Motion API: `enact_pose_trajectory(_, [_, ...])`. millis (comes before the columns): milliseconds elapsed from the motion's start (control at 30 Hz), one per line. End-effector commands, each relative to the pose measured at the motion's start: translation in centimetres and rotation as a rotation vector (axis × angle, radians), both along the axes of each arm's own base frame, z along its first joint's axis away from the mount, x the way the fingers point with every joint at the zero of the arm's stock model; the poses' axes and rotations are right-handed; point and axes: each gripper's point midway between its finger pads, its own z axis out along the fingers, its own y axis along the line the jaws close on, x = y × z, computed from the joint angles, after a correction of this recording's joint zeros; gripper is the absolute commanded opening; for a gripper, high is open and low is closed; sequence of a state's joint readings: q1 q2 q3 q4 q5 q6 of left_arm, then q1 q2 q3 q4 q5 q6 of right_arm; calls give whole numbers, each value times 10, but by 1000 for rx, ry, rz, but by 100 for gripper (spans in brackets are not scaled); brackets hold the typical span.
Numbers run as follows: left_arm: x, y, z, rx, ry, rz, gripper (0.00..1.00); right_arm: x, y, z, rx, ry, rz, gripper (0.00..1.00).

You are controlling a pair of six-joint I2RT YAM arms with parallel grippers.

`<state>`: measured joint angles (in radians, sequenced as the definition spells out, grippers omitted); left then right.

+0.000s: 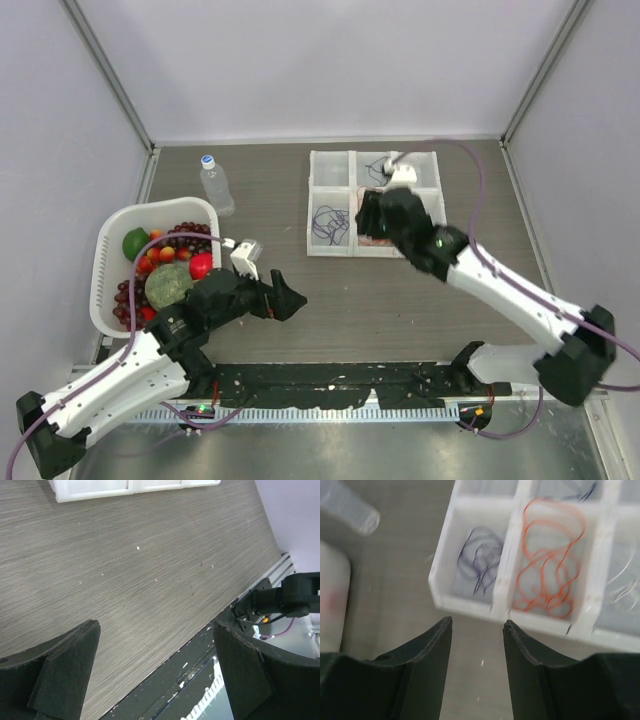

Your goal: Untangle the cables

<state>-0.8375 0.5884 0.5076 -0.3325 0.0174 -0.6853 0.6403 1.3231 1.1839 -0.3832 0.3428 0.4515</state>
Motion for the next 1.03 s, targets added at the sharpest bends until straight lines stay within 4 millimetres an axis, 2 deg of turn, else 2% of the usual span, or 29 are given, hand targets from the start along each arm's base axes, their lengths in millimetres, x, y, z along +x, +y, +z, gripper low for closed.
enact_pose_trajectory(0, [0, -19, 11, -134, 43, -7, 100, -78, 8, -41, 76, -20, 52, 51])
enact_pose_trajectory(33, [-1, -22, 8, -144, 60, -9, 100, -102, 19, -69, 114, 15, 113, 51])
enact_pose_trajectory(67, [-1, -24, 5, -149, 82, -9, 100, -115, 21, -63, 175, -5, 144, 51])
enact_pose_trajectory(100, [-1, -27, 2, -155, 105, -10, 100, -132, 26, -88, 203, 25, 176, 51])
enact_pose_trajectory(133, [-2, -30, -1, -153, 123, -17, 100, -141, 25, -85, 252, 9, 188, 51])
enact_pose_trajectory(167, [-2, -32, -3, -157, 137, -21, 100, -151, 22, -103, 255, 30, 191, 51])
enact_pose_trajectory(267, [-4, -41, 2, -178, 154, -50, 100, -159, 7, -99, 303, 5, 156, 51])
enact_pose_trajectory(333, [-4, -45, 18, -209, 129, -77, 100, -160, -5, -82, 319, -41, 142, 52])
enact_pose_trajectory(400, [-4, -46, 43, -246, 72, -96, 100, -160, -18, -46, 340, -111, 133, 53])
enact_pose_trajectory(467, [-1, -42, 81, -284, -14, -91, 100, -162, -32, -10, 373, -191, 125, 55])
enact_pose_trajectory(567, [2, -27, 133, -289, -141, -59, 100, -171, -52, 48, 470, -325, 143, 64])
enact_pose_trajectory(667, [-4, -13, 186, -299, -299, -78, 100, -190, -68, 114, 609, -487, 218, 77])
enact_pose_trajectory(700, [-8, -6, 207, -313, -362, -83, 100, -198, -70, 129, 637, -528, 261, 78])
enact_pose_trajectory(733, [-12, 1, 225, -330, -420, -83, 100, -208, -79, 155, 709, -596, 279, 78])
enact_pose_trajectory(767, [-16, 9, 243, -348, -484, -78, 100, -216, -81, 169, 740, -634, 315, 79])
enact_pose_trajectory(800, [-22, 19, 261, -370, -551, -68, 100, -226, -93, 192, 807, -697, 326, 79])
enact_pose_trajectory(833, [-25, 29, 277, -391, -607, -50, 100, -231, -97, 202, 840, -721, 338, 79])
enact_pose_trajectory(900, [-34, 50, 309, -453, -698, 1, 100, -252, -116, 242, 942, -841, 378, 79])
enact_pose_trajectory(1000, [-42, 81, 340, -508, -789, 94, 100, -267, -130, 268, 966, -930, 412, 80])
